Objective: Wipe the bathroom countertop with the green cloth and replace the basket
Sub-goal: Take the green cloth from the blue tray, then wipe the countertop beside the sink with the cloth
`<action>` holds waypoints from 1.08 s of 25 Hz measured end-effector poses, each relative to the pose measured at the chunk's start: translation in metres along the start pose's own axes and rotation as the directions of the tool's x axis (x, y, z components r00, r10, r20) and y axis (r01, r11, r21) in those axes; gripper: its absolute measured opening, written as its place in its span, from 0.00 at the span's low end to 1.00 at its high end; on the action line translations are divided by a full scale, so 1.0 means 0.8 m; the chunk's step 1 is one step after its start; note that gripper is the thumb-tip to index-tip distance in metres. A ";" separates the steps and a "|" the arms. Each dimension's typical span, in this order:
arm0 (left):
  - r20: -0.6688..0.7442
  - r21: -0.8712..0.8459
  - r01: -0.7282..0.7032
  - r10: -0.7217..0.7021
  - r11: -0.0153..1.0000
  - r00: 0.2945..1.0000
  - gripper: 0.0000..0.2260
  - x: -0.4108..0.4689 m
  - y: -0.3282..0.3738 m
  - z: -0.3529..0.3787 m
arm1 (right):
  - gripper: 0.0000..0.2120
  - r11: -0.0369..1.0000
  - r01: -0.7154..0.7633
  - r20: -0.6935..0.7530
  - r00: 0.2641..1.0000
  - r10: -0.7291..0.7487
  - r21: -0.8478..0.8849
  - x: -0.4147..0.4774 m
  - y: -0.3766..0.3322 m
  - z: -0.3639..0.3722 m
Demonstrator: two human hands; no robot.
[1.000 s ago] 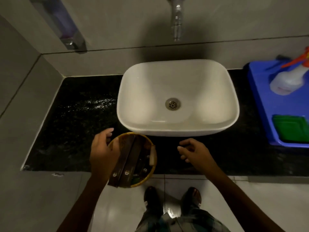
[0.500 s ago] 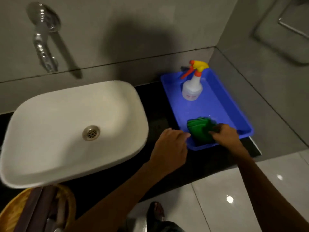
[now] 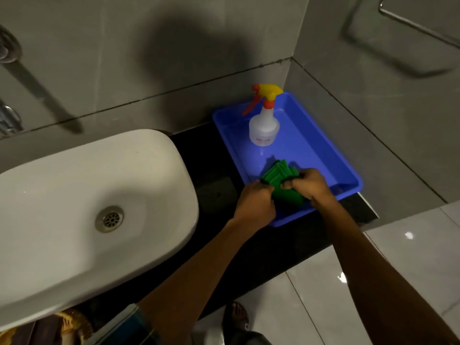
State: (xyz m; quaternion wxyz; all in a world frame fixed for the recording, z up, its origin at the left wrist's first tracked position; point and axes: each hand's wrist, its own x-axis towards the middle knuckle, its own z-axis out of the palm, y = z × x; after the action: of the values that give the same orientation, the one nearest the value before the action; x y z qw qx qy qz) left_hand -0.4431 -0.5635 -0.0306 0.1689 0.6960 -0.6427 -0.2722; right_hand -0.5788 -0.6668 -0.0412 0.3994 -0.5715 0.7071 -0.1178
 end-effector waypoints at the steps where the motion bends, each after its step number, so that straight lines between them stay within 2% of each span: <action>1: -0.100 -0.143 0.016 -0.030 0.990 0.995 0.17 -0.011 -0.007 -0.016 | 0.17 0.995 0.048 -0.018 0.999 -0.047 0.085 -0.014 -0.010 -0.001; 3: -0.255 -0.352 0.058 -0.155 0.934 0.955 0.21 -0.040 -0.026 -0.049 | 0.13 0.926 0.129 0.022 0.989 -0.146 0.356 -0.050 -0.036 -0.001; 4: -0.286 -0.437 0.101 -0.244 0.894 0.927 0.24 -0.056 -0.037 -0.067 | 0.12 0.867 0.155 0.075 0.974 -0.216 0.473 -0.073 -0.053 0.003; 6: -0.244 -0.637 0.164 -0.399 0.753 0.884 0.28 -0.093 -0.064 -0.109 | 0.14 0.743 0.140 0.224 0.903 -0.367 0.654 -0.129 -0.094 0.024; 8: -0.225 -0.830 0.062 -0.436 0.554 0.872 0.24 -0.146 -0.100 -0.155 | 0.15 0.675 0.094 0.333 0.815 -0.474 0.732 -0.190 -0.135 0.066; 9: -0.256 -0.864 0.005 -0.446 0.504 0.857 0.20 -0.180 -0.122 -0.177 | 0.15 0.681 0.112 0.355 0.786 -0.506 0.724 -0.220 -0.152 0.092; 10: -0.297 -0.854 -0.015 -0.465 0.520 0.834 0.20 -0.216 -0.144 -0.198 | 0.14 0.707 0.168 0.362 0.764 -0.534 0.687 -0.251 -0.168 0.120; 12: -0.381 -0.780 0.020 -0.501 0.625 0.777 0.22 -0.297 -0.195 -0.232 | 0.15 0.769 0.303 0.367 0.743 -0.561 0.562 -0.318 -0.197 0.184; 14: -0.471 -0.714 0.074 -0.555 0.696 0.685 0.22 -0.387 -0.259 -0.260 | 0.16 0.794 0.379 0.403 0.708 -0.580 0.476 -0.394 -0.230 0.260; 16: -0.517 -0.714 0.125 -0.640 0.689 0.568 0.19 -0.464 -0.328 -0.274 | 0.16 0.759 0.492 0.411 0.642 -0.647 0.427 -0.463 -0.260 0.342; 19: -0.499 -0.753 0.218 -0.754 0.621 0.426 0.16 -0.568 -0.433 -0.274 | 0.21 0.630 0.723 0.421 0.496 -0.759 0.283 -0.544 -0.288 0.477; 21: -0.401 -0.816 0.251 -0.822 0.521 0.405 0.18 -0.601 -0.486 -0.262 | 0.24 0.606 0.777 0.498 0.462 -0.734 0.172 -0.567 -0.297 0.550; 23: -0.308 -0.862 0.260 -0.856 0.436 0.415 0.23 -0.608 -0.521 -0.253 | 0.27 0.631 0.774 0.577 0.489 -0.655 0.060 -0.566 -0.302 0.603; 24: -0.312 -0.842 0.292 -0.850 0.455 0.424 0.27 -0.609 -0.537 -0.249 | 0.30 0.611 0.788 0.564 0.541 -0.624 -0.080 -0.560 -0.303 0.623; 25: -0.359 -0.782 0.347 -0.829 0.518 0.429 0.30 -0.612 -0.552 -0.245 | 0.34 0.544 0.800 0.519 0.586 -0.622 -0.253 -0.550 -0.300 0.639; 26: -0.435 -0.666 0.431 -0.786 0.609 0.439 0.31 -0.623 -0.570 -0.241 | 0.36 0.449 0.817 0.498 0.577 -0.648 -0.362 -0.545 -0.294 0.653; 27: -0.506 -0.508 0.531 -0.734 0.678 0.453 0.30 -0.638 -0.590 -0.235 | 0.36 0.357 0.854 0.524 0.515 -0.678 -0.378 -0.542 -0.287 0.667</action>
State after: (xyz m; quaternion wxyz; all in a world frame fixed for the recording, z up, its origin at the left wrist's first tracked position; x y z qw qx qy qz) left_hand 0.0344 -0.0267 -0.0749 0.3702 0.9023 -0.1792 -0.1292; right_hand -0.0301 -0.1941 -0.0601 0.1880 -0.9397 0.2853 0.0183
